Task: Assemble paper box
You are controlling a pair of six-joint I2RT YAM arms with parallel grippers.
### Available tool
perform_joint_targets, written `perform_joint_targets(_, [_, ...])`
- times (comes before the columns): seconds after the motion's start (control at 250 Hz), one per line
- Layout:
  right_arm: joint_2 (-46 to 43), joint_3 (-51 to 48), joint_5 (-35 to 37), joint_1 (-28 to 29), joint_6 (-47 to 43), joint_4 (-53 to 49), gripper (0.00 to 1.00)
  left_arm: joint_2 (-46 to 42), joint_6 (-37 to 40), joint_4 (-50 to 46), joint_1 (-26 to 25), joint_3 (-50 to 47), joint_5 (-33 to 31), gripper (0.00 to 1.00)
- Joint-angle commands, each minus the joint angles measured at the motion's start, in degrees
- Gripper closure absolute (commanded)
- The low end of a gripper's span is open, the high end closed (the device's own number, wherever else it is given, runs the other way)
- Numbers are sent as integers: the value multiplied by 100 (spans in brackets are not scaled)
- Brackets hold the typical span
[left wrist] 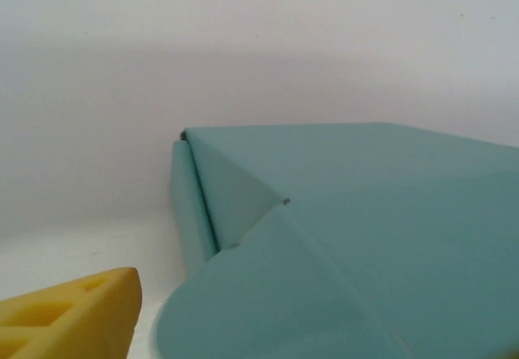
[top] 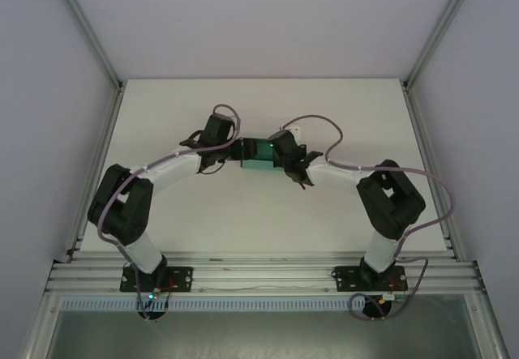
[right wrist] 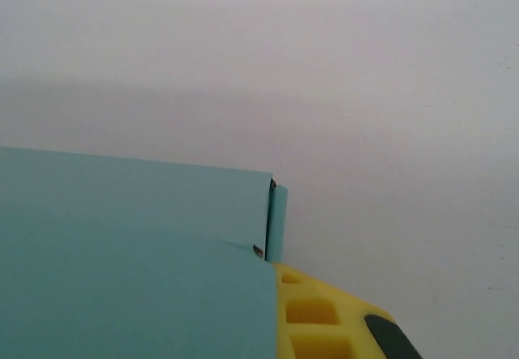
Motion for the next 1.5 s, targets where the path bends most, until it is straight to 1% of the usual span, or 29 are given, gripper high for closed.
perform_joint_targets(0.0, [-38, -295, 272, 67, -134, -237, 100, -512, 87, -429, -47, -138, -286, 13])
perform_joint_targets(0.036, [-53, -359, 241, 78, -173, -166, 100, -650, 63, -455, -47, -170, -303, 8])
perform_joint_targets(0.064, [-60, -396, 233, 81, -201, -122, 100, -756, 56, -489, -42, -166, -308, 1])
perform_joint_targets(0.144, [-49, -429, 110, 97, -303, -119, 100, -1004, -44, -581, -31, -92, -385, 0])
perform_joint_targets(0.208, [-23, -426, 133, 131, -363, -96, 100, -1093, -161, -580, -10, 17, -582, 0])
perform_joint_targets(0.284, [8, -473, 240, 184, -478, -10, 100, -1000, -393, -564, 35, 199, -995, 0])
perform_joint_targets(0.324, [21, -480, 314, 211, -510, 8, 100, -870, -489, -626, 90, 344, -1047, 0])
perform_joint_targets(0.368, [30, -503, 344, 260, -621, 62, 100, -674, -581, -690, 189, 512, -976, 0])
perform_joint_targets(0.444, [21, -571, 493, 338, -711, 179, 100, -245, -763, -694, 387, 813, -666, 0])
perform_joint_targets(0.5, [21, -608, 496, 377, -773, 260, 100, 91, -772, -622, 540, 1000, -186, 0])
perform_joint_targets(0.532, [14, -636, 492, 399, -782, 332, 100, 287, -973, -570, 614, 1073, 79, 0])
perform_joint_targets(0.596, [12, -694, 464, 431, -813, 484, 99, 602, -1018, -291, 696, 1110, 691, 5])
perform_joint_targets(0.664, [29, -738, 473, 440, -819, 591, 98, 850, -986, -126, 696, 1121, 909, 9])
perform_joint_targets(0.847, [23, -800, 513, 450, -877, 663, 97, 1096, -854, -57, 685, 879, 969, 21])
perform_joint_targets(0.915, [-17, -859, 495, 472, -866, 698, 95, 1085, -912, 218, 678, 620, 1119, 22])
perform_joint_targets(1.019, [-99, -938, 446, 502, -753, 786, 94, 1041, -1142, 749, 667, 112, 1279, 29])
perform_joint_targets(1.111, [-187, -1034, 323, 582, -707, 854, 88, 1073, -1252, 1065, 634, -174, 1443, 33])
perform_joint_targets(1.199, [-276, -1107, 393, 692, -695, 873, 84, 1093, -1262, 1232, 586, -340, 1495, 39])
perform_joint_targets(1.255, [-336, -1140, 480, 737, -639, 866, 83, 1095, -1258, 1282, 563, -408, 1492, 43])
perform_joint_targets(1.295, [-405, -1176, 496, 755, -578, 849, 82, 1096, -1264, 1288, 553, -446, 1483, 44])
perform_joint_targets(1.395, [-629, -1329, 350, 771, -466, 857, 71, 1076, -1275, 1352, 536, -571, 1451, 46])
perform_joint_targets(1.495, [-1010, -1615, 114, 774, -371, 865, 55, 1087, -1218, 1271, 534, -622, 1329, 46])
